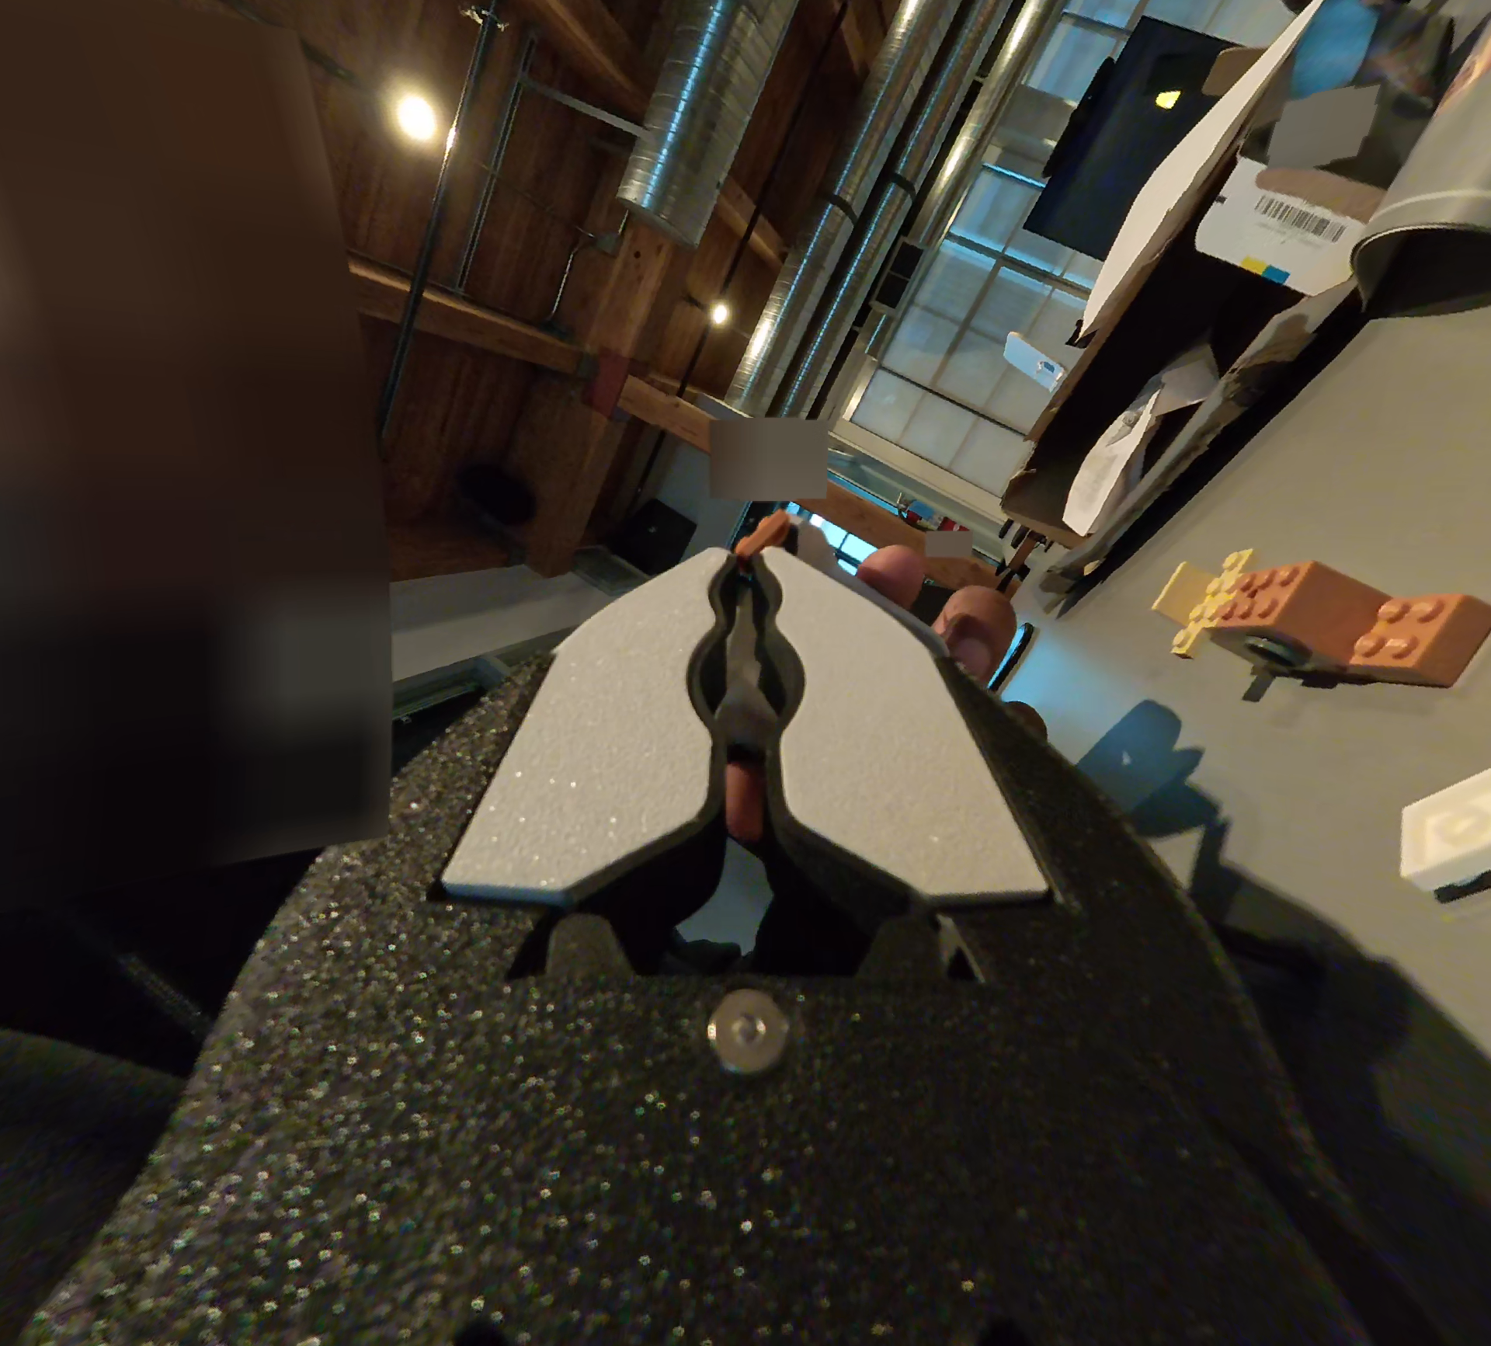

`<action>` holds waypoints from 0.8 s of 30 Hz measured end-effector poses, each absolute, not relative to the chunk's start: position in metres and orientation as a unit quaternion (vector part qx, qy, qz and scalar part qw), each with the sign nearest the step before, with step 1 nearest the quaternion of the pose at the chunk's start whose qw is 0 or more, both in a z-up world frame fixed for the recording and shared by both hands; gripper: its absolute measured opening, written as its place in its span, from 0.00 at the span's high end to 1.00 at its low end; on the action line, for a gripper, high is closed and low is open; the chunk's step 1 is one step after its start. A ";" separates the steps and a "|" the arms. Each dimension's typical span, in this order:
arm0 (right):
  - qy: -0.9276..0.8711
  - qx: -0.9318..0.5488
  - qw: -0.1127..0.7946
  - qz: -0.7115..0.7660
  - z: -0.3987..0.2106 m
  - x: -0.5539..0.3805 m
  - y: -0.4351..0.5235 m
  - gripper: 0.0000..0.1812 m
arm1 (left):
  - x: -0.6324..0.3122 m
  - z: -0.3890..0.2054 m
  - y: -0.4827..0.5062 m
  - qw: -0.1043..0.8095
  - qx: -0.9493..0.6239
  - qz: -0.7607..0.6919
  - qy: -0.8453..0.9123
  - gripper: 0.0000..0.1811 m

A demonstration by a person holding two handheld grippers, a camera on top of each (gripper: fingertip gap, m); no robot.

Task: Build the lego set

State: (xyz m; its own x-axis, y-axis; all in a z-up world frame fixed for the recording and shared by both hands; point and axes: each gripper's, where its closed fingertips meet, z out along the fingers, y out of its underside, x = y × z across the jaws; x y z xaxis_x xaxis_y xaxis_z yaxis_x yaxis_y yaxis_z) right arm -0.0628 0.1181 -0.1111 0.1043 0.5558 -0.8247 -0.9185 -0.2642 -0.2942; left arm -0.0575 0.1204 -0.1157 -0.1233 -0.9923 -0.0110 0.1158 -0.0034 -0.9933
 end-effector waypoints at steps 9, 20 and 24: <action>0.171 -0.476 0.560 0.656 -0.109 -0.069 0.113 0.99 | -0.063 -0.114 0.116 0.489 -0.409 -0.574 0.515 0.92; 0.140 -0.499 0.551 0.654 -0.108 -0.072 0.111 0.98 | -0.068 -0.111 0.113 0.486 -0.383 -0.588 0.522 0.92; 0.139 -0.509 0.553 0.645 -0.109 -0.071 0.112 0.99 | -0.069 -0.110 0.118 0.480 -0.386 -0.599 0.511 0.92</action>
State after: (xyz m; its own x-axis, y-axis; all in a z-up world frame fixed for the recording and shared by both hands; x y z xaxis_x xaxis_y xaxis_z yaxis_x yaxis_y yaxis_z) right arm -0.0710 0.1122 -0.1091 0.1297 0.5715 -0.8103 -0.8550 -0.3494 -0.3833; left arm -0.0693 0.1176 -0.1096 -0.2411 -0.9701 -0.0278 0.1806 -0.0166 -0.9834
